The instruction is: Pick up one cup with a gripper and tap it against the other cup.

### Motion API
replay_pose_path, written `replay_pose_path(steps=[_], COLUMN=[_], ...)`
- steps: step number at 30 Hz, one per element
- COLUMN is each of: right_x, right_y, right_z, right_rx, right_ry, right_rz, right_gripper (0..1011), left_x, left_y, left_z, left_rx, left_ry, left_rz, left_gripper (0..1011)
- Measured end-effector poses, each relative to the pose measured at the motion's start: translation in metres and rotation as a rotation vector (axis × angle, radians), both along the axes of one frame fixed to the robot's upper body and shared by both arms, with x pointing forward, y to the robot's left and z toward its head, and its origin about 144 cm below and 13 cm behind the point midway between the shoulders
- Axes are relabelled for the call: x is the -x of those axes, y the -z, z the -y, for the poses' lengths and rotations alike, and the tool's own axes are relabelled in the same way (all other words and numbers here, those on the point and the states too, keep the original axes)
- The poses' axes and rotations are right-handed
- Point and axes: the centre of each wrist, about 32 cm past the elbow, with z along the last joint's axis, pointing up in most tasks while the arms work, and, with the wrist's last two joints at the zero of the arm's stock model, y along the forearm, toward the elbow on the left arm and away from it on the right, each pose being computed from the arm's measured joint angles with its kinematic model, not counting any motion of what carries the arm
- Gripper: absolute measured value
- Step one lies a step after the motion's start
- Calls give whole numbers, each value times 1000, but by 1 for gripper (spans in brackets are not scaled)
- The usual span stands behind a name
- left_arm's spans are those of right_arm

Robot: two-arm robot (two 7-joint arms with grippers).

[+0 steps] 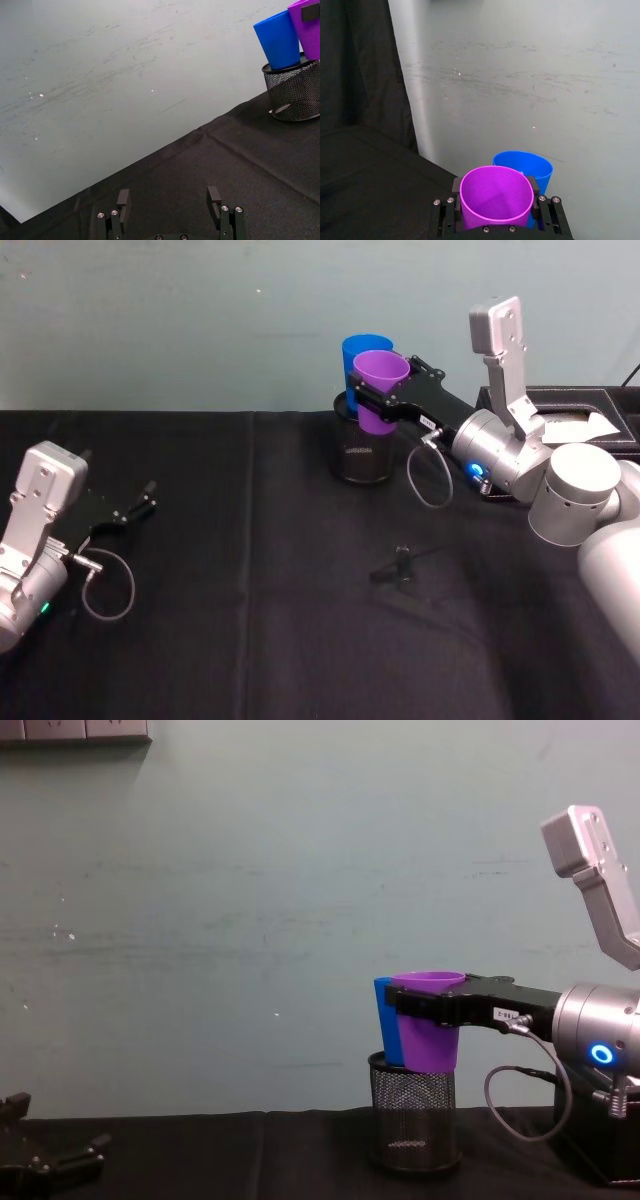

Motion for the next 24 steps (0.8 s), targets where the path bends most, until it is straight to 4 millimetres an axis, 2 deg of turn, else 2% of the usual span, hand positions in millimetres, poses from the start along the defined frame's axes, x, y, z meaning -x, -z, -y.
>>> replay_pose_path(steps=[24], right_x=[0], right_y=[0], right_z=[0], right_rx=[0], right_ry=[0], right_rz=[1], right_gripper=[751], left_x=[0], left_y=[0], left_z=[0], left_rx=[0], left_ry=[0], left_rz=[0], left_gripper=[1000])
